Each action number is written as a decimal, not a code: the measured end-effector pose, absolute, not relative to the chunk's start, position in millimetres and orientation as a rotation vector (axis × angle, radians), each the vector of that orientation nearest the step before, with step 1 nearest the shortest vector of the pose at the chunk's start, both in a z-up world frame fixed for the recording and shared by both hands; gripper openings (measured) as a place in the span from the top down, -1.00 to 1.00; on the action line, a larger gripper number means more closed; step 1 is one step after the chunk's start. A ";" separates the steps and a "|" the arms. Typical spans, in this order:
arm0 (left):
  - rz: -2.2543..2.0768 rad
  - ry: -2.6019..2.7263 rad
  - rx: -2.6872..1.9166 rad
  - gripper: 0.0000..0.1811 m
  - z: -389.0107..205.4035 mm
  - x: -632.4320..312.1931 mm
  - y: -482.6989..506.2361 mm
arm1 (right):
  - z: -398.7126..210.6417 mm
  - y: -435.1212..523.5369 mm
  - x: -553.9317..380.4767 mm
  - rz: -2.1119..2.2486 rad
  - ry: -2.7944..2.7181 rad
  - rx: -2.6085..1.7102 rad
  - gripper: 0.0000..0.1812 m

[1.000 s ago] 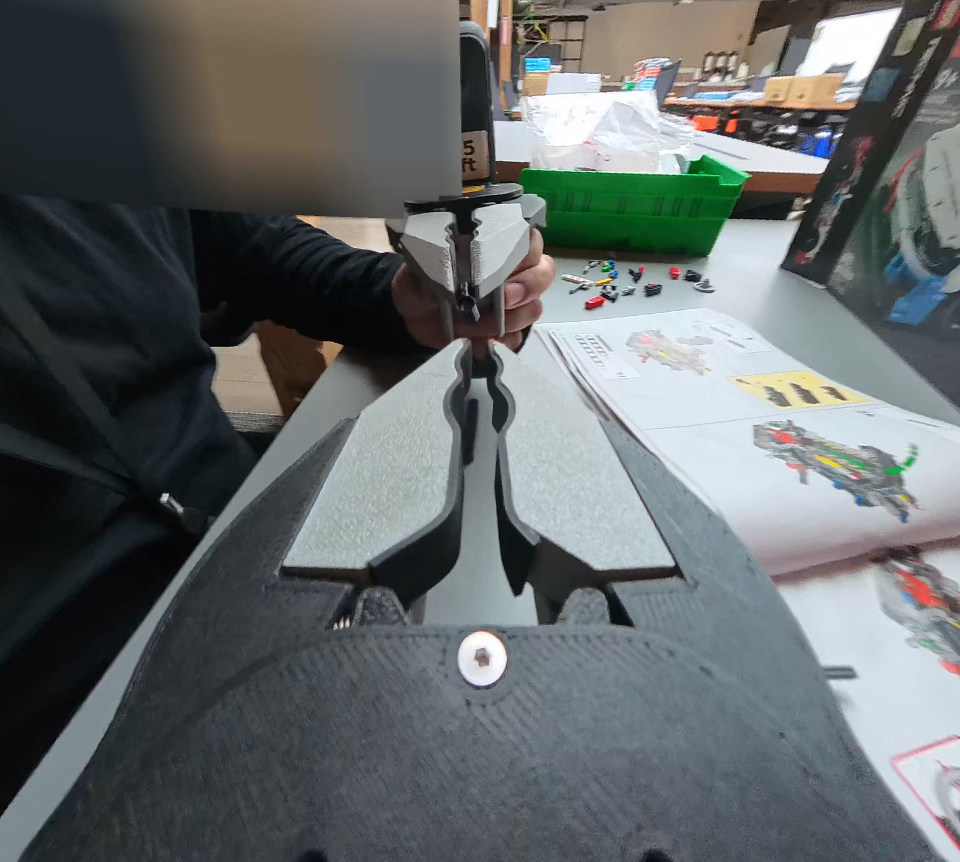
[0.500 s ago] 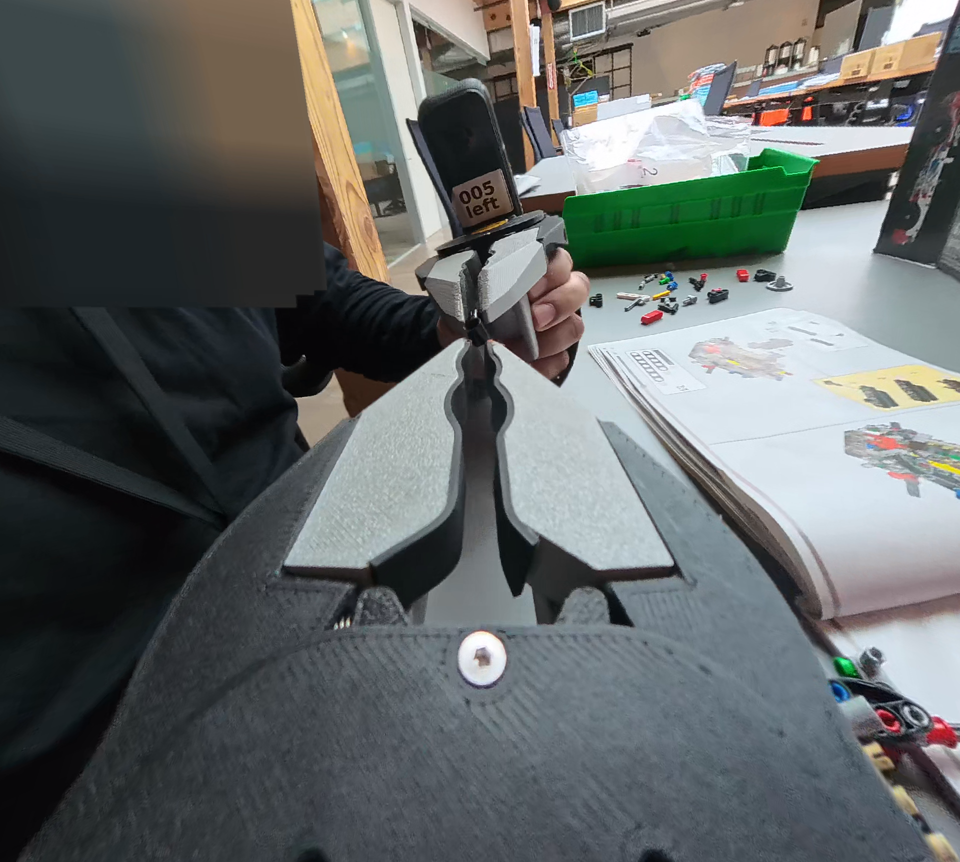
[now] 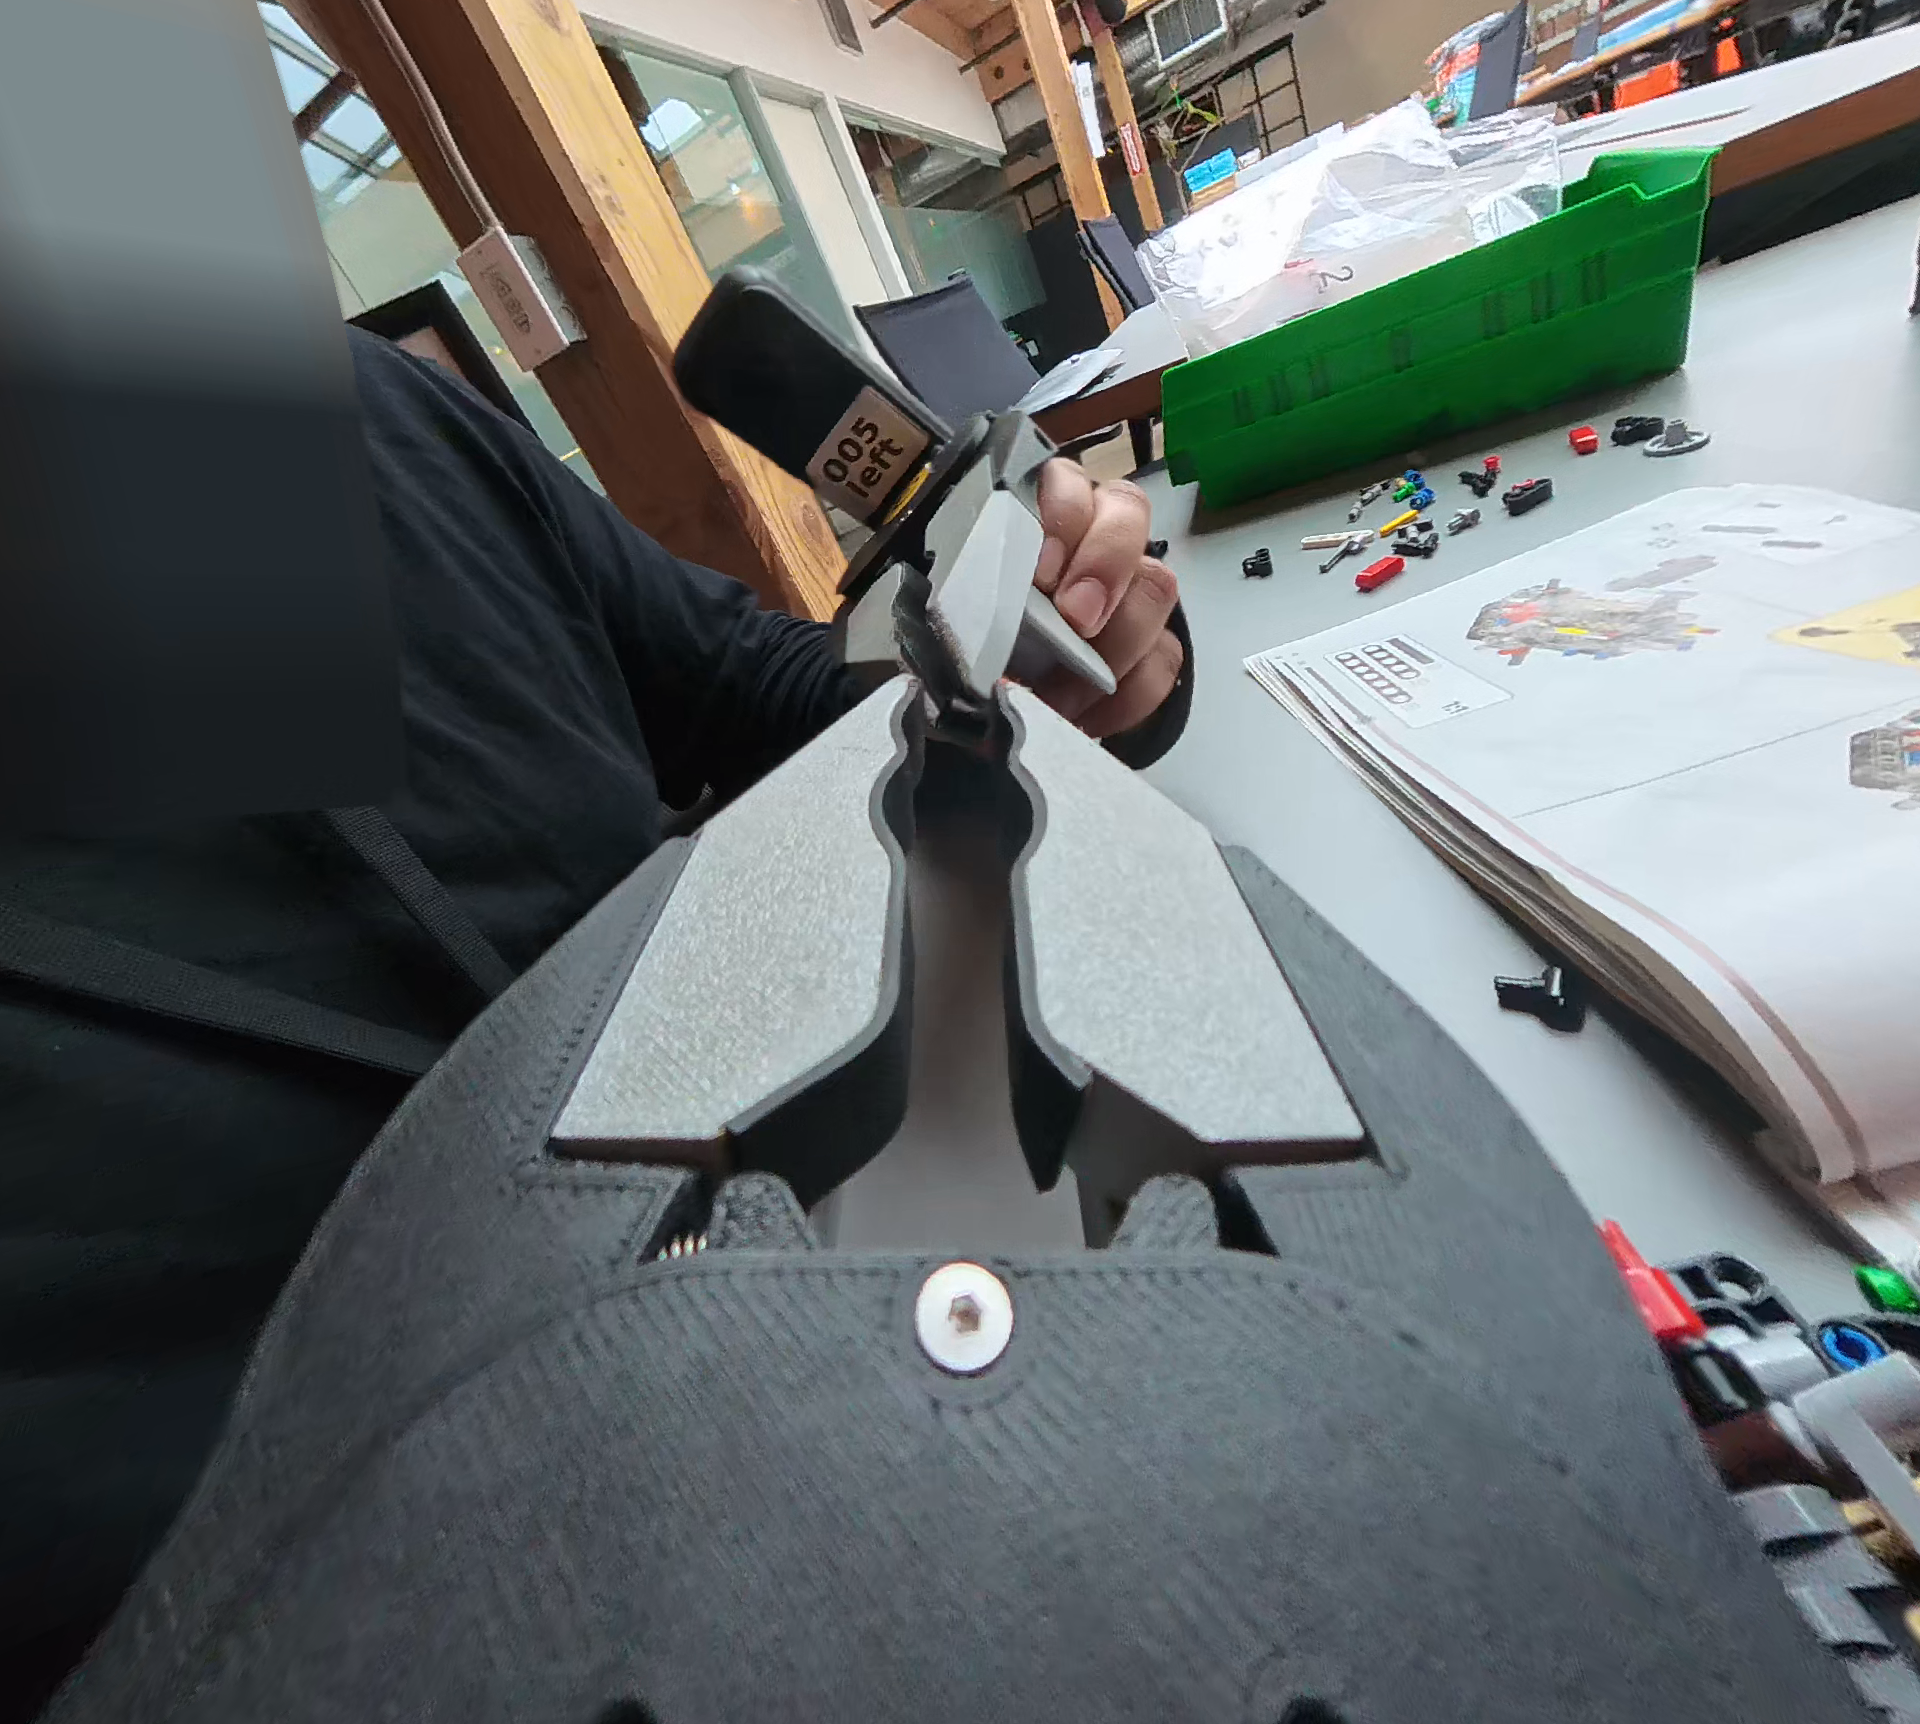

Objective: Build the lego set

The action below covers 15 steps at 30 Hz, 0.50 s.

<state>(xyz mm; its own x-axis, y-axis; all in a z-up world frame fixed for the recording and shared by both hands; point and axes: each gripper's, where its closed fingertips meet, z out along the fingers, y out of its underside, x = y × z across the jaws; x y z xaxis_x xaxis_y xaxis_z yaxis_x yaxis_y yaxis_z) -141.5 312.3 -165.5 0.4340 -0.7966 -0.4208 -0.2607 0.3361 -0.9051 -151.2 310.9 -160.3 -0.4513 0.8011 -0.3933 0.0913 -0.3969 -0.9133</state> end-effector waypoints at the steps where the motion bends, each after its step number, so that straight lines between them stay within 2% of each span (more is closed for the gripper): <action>1: -0.439 1.117 -1.219 0.98 -166.1 -141.8 312.9 | -161.7 312.2 -152.0 1.901 -1.316 -1.266 0.93; 15: -0.345 1.113 -1.240 0.98 -169.6 -145.6 320.5 | -168.0 320.0 -152.8 1.844 -1.319 -1.319 0.93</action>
